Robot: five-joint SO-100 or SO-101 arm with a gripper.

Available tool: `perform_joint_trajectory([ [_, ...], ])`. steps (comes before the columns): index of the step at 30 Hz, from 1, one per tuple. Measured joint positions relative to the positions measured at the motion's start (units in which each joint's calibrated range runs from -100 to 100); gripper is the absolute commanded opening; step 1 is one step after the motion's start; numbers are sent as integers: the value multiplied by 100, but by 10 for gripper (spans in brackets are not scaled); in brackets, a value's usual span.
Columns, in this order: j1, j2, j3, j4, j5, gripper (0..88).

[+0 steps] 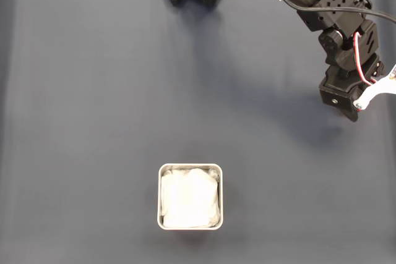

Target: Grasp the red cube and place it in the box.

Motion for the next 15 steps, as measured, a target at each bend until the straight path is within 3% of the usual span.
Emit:
perform_joint_trajectory([
  [15,-134,26,0,0,-107,419],
])
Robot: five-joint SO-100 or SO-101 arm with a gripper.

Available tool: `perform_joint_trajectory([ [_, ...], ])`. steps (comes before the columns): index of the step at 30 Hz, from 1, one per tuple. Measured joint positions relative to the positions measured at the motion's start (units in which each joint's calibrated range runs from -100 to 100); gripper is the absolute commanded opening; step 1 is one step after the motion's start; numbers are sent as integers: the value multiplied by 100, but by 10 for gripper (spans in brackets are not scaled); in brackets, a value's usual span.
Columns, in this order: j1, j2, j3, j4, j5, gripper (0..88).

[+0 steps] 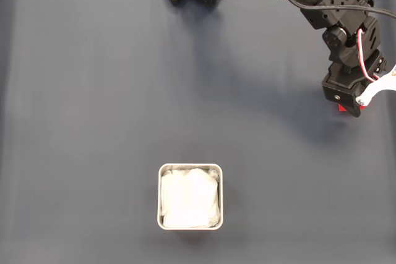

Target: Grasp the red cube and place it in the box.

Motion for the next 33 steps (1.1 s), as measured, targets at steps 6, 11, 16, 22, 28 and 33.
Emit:
perform_joint_trajectory([
  [6,-30,0,0,0,-15,419],
  [11,-30,0,9,0,-15,419],
  [16,-30,0,154,0,-20,419],
  [22,-30,0,316,0,-49,419],
  [28,-30,0,398,0,-63,419],
  [33,-67,-9,398,0,-107,419],
])
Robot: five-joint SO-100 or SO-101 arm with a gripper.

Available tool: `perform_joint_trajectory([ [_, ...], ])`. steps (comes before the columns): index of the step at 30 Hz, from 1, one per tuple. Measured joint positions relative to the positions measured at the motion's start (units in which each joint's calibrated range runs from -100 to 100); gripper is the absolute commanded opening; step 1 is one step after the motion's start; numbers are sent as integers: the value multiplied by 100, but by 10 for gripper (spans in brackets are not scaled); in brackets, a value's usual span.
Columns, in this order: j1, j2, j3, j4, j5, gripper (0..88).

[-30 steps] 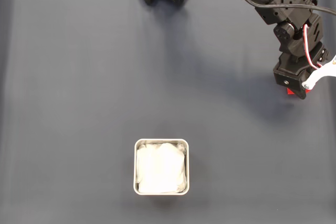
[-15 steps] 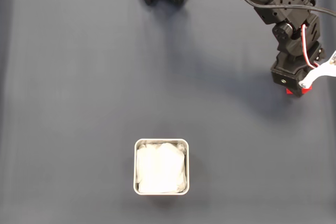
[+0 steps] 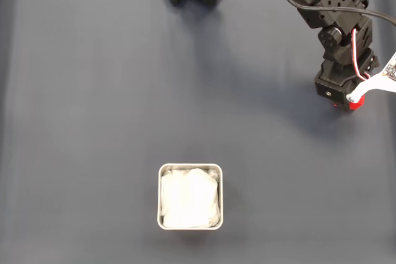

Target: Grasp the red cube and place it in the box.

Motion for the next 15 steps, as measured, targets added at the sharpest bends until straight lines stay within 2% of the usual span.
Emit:
perform_joint_trajectory([
  [15,-52,-339,325,0,-59,416],
])
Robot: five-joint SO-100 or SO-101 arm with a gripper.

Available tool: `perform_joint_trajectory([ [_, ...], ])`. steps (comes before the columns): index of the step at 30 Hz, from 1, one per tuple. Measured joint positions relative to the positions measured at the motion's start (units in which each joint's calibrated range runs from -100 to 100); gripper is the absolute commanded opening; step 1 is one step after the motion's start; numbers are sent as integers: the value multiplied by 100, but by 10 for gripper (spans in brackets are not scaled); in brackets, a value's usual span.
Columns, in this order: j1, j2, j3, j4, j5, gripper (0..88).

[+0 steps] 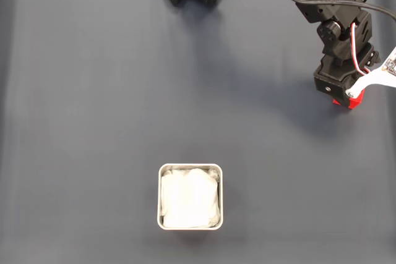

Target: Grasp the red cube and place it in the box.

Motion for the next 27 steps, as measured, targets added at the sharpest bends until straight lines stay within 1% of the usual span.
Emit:
perform_joint_trajectory([
  [8,-30,-87,127,0,0,414],
  [12,-45,-96,127,0,0,396],
  [14,-45,-96,127,0,0,376],
  [20,-45,-148,235,0,0,275],
  [23,-45,-234,289,-8,0,240],
  [27,-45,-261,335,-8,5,216],
])
